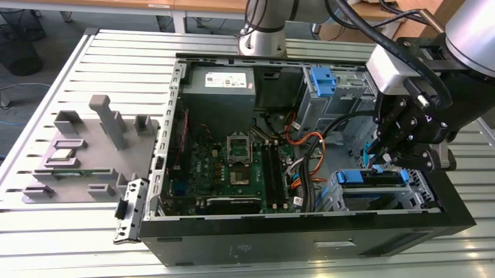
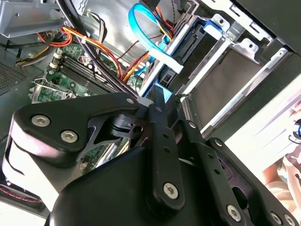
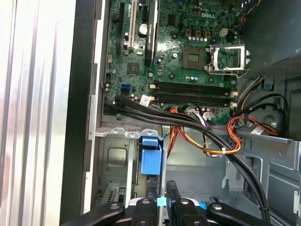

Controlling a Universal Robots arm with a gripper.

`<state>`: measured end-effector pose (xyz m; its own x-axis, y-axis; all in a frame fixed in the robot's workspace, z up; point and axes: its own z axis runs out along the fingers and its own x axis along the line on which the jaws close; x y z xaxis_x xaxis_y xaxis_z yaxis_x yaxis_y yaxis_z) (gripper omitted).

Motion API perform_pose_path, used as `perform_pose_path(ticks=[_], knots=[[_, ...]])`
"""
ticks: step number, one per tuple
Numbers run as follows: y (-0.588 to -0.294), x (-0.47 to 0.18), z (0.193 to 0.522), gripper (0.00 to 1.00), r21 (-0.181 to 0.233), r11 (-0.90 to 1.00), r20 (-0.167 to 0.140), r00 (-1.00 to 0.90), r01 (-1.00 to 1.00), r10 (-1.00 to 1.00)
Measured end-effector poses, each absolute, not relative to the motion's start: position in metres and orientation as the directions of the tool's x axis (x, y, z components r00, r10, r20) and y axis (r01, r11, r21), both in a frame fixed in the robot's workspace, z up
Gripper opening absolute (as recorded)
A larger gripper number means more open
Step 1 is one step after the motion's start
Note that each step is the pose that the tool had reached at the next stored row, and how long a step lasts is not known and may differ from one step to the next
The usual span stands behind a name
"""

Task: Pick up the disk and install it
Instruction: 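Insert the first disk wire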

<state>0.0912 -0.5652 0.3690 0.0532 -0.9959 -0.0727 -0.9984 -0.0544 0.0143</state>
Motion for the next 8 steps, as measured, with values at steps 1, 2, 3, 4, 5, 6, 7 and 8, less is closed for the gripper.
perform_pose_path(ticks=[1,2,3,4,5,6,7,8], knots=[[-0.5652,0.0912,0.37,0.23,0.014,-0.054,-0.073,0.053,-0.998,-0.996],[-0.5652,0.0912,0.3711,0.23,0.014,-0.054,-0.073,0.053,-0.998,-0.996],[-0.5652,0.0912,0.3722,0.23,0.014,-0.054,-0.073,0.053,-0.998,-0.996],[-0.5652,0.0912,0.3734,0.23,0.014,-0.054,-0.073,0.053,-0.998,-0.996],[-0.5652,0.0912,0.3741,0.23,0.014,-0.054,-0.073,0.053,-0.998,-0.996],[-0.5652,0.0912,0.3741,0.23,0.014,-0.054,-0.073,0.053,-0.998,-0.996],[-0.5652,0.0912,0.3741,0.23,0.014,-0.054,-0.073,0.053,-0.998,-0.996],[-0.5652,0.0912,0.3741,0.23,0.014,-0.054,-0.073,0.053,-0.998,-0.996]])
